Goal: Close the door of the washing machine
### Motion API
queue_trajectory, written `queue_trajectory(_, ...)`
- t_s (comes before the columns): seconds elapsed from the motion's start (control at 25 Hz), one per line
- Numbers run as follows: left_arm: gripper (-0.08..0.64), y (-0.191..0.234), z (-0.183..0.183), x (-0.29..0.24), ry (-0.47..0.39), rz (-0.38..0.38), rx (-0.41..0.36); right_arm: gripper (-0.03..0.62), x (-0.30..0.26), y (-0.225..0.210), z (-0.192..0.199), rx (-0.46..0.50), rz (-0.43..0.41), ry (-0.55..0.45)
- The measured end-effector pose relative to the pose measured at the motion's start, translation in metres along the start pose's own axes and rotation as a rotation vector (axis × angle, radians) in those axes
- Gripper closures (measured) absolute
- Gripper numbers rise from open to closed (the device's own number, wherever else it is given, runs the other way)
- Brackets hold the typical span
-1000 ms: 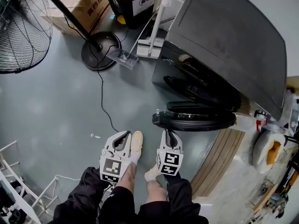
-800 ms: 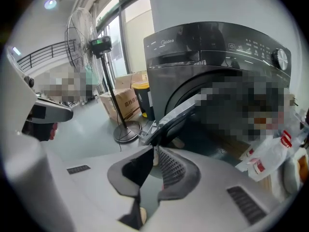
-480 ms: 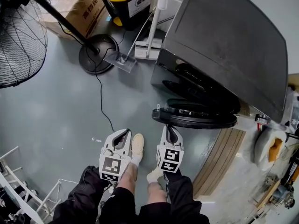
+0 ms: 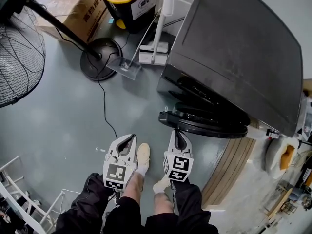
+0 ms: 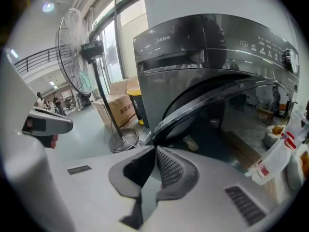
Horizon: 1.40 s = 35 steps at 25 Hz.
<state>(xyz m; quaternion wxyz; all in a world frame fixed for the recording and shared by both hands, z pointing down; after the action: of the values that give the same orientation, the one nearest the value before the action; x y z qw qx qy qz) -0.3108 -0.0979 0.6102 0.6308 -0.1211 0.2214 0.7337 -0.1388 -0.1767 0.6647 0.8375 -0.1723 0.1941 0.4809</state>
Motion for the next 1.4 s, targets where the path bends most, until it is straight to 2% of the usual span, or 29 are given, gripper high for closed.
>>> queue_trajectory(0.52,0.535,0.010,-0.010,-0.034,0.007,0.017,-0.001,0.568,-0.039,-0.018,-0.031,-0.002,0.035,-0.070)
queue_trajectory(1.28,0.535,0.029,-0.016,-0.048,0.021,0.026,0.001,0.575,-0.072,-0.027,-0.054,-0.061,0.110,-0.075)
queue_trajectory(1.4,0.535,0.031,-0.017,-0.049,0.019,0.026,0.001,0.575,-0.072,-0.024,-0.055,-0.039,0.101,-0.076)
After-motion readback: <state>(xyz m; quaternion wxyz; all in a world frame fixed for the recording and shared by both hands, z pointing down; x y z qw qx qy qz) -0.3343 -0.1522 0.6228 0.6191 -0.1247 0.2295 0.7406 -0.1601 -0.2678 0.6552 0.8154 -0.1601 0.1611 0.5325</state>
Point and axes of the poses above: the fingertips, and each gripper's own axes: x backward along the fingers, y to its left, z out of its underside, the point moved 5 cm from there along x, backward along the fingers, and after that the axes turned 13 degrees about -y, right-handed, at the moved point
